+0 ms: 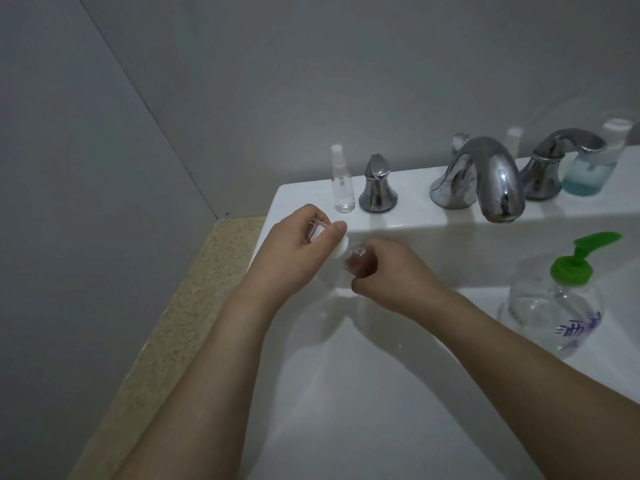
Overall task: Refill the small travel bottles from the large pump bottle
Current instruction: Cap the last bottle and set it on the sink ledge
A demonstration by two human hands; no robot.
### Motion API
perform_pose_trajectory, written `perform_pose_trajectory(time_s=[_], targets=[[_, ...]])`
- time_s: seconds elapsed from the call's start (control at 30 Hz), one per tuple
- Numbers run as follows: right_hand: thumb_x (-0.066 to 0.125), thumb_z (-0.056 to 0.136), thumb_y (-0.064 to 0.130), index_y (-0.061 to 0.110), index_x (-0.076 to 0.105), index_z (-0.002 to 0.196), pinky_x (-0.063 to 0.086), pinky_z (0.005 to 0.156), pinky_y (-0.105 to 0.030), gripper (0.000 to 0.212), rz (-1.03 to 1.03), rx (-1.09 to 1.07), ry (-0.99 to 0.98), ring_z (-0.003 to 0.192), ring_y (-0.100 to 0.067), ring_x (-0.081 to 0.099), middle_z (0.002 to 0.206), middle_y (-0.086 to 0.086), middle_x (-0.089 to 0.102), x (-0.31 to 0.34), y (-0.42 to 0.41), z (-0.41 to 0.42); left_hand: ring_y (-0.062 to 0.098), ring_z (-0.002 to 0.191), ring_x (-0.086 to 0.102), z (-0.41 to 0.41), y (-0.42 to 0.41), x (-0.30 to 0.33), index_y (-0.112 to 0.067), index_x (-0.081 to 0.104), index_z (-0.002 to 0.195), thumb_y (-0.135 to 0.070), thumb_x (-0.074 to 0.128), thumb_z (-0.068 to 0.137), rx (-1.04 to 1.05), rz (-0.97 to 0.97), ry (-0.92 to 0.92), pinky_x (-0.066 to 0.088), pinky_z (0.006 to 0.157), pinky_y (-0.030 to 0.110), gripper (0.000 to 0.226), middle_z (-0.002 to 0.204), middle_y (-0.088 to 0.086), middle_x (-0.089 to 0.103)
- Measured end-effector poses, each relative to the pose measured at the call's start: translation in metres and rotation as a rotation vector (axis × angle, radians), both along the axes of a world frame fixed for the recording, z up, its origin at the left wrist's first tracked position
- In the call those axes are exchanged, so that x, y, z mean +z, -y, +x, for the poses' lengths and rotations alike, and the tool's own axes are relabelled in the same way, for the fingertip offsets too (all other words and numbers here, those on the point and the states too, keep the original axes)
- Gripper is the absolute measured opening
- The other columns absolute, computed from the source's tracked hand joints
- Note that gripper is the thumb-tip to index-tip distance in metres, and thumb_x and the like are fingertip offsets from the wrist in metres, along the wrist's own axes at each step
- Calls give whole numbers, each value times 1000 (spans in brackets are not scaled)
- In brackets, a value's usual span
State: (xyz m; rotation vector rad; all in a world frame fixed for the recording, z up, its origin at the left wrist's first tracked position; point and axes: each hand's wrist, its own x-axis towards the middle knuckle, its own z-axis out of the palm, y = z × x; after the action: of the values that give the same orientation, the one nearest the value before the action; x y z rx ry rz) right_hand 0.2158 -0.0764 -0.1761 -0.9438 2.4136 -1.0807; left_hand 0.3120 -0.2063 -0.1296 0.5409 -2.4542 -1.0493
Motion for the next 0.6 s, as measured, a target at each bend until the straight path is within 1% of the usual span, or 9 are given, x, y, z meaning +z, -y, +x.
perform_pose_trajectory(time_s=[0.07, 0.13, 0.27, 0.37, 0.43, 0.5, 0.57, 0.6], targets=[[66, 67, 20, 22, 57, 80, 53, 70, -34, 16, 20, 1, -29, 75, -15, 61, 77, 8, 62, 2, -1, 1, 3, 48, 39, -1, -1, -1, -24, 54, 83, -47, 56, 92, 9, -2, 25, 30, 53, 26, 25, 52, -20, 49], [65, 68, 19, 22, 56, 80, 52, 68, -32, 15, 37, 6, -51, 75, -15, 61, 76, 8, 61, 4, -1, 2, 4, 48, 40, -1, -1, -2, -24, 52, 82, -50, 53, 93, 18, -13, 46, 31, 53, 27, 28, 52, -20, 49], [65, 69, 21, 22, 58, 82, 50, 66, -31, 15, 52, 5, -57, 75, -14, 60, 77, 9, 61, 7, -2, 3, 8, 51, 41, -3, -4, -3, -25, 52, 82, -54, 51, 93, -11, -12, 70, 33, 55, 28, 31, 58, -12, 51], [65, 69, 21, 22, 57, 82, 51, 68, -31, 15, 47, 1, -60, 76, -15, 60, 78, 9, 61, 7, -2, 3, 10, 55, 42, -3, -3, -4, -25, 53, 83, -51, 54, 92, -30, 35, 45, 34, 56, 29, 27, 62, -10, 52], [64, 70, 21, 22, 56, 81, 50, 66, -31, 14, 53, 4, -77, 76, -16, 60, 77, 8, 60, 7, -3, 3, 13, 62, 47, -2, -2, -4, -26, 52, 85, -49, 55, 89, -49, 91, 50, 37, 61, 33, 24, 69, -5, 55], [63, 70, 20, 23, 53, 77, 47, 63, -30, 13, 67, 9, -96, 75, -17, 60, 76, 8, 60, 6, -3, 2, 15, 67, 47, 0, -2, -2, -24, 51, 86, -42, 54, 85, -73, 130, 69, 38, 63, 35, 18, 75, -2, 55], [63, 71, 21, 23, 47, 72, 43, 59, -29, 16, 87, 16, -139, 75, -20, 58, 74, 7, 58, 6, -3, 2, 15, 64, 43, 1, -3, -1, -21, 50, 84, -35, 52, 81, -76, 142, 91, 35, 60, 36, 15, 74, -2, 52], [62, 71, 22, 23, 44, 71, 40, 58, -29, 18, 99, 21, -173, 74, -21, 57, 73, 6, 57, 6, -3, 3, 15, 63, 42, 0, -4, -1, -20, 50, 81, -35, 50, 80, -63, 135, 97, 34, 60, 36, 16, 71, -3, 51]])
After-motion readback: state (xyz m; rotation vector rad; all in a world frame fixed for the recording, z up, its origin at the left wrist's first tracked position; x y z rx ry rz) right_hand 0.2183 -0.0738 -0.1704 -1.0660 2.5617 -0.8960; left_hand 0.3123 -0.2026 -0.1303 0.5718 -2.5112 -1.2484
